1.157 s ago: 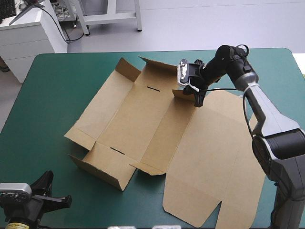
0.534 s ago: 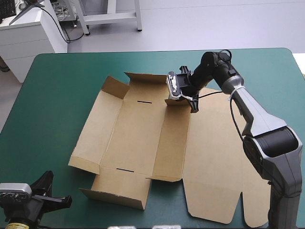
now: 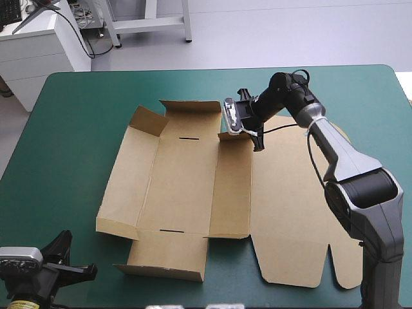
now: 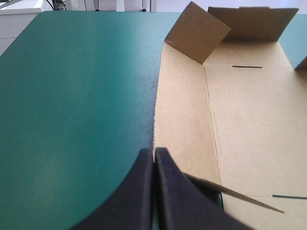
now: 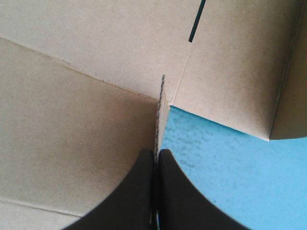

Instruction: Fold the box

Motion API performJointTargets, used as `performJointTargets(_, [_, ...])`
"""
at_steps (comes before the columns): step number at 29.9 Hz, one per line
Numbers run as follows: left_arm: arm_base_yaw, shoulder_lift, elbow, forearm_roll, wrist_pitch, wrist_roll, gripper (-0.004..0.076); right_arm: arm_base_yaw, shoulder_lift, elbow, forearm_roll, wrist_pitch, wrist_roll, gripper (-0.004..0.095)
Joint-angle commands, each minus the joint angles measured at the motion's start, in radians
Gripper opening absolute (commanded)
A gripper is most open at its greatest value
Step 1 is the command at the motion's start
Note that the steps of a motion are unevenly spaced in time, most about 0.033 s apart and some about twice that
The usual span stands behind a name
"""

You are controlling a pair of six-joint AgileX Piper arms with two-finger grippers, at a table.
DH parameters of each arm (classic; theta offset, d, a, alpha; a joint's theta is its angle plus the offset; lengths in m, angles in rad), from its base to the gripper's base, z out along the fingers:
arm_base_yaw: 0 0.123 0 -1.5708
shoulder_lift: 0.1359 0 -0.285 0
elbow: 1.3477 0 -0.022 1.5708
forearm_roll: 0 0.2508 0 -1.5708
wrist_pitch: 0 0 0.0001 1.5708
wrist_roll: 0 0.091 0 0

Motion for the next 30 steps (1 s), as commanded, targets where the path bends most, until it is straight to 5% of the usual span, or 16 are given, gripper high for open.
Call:
performJointTargets(1, [-0.004, 0.018, -0.023, -0.015, -0.07, 0.002, -0.0008, -0.001, -0.057, -0.032, 0.064, -0.042, -0.019, -0.0019])
performJointTargets(7, [-0.004, 0.018, -0.023, -0.015, -0.07, 0.002, -0.0008, -0.001, -0.057, -0.032, 0.111, -0.111, -0.015, 0.0081])
performJointTargets(12, [-0.004, 0.018, -0.023, -0.015, -0.07, 0.002, -0.0008, -0.001, -0.057, -0.032, 0.14, -0.119, -0.012, 0.048])
performJointTargets(16, [-0.004, 0.018, -0.023, -0.015, -0.07, 0.002, -0.0008, -0.001, -0.057, -0.032, 0.14, -0.119, 0.021, 0.0672])
performJointTargets(22, [-0.004, 0.018, -0.023, -0.015, -0.07, 0.002, -0.0008, -0.001, -0.066, -0.045, 0.158, -0.119, 0.116, 0.0675])
performJointTargets(27, [-0.004, 0.018, -0.023, -0.015, -0.07, 0.002, -0.0008, -0.009, -0.105, -0.083, 0.134, -0.112, 0.427, 0.0665])
performJointTargets(30, [-0.004, 0.018, -0.023, -0.016, -0.07, 0.002, -0.0008, -0.025, -0.127, -0.091, 0.104, -0.11, 0.652, 0.0512])
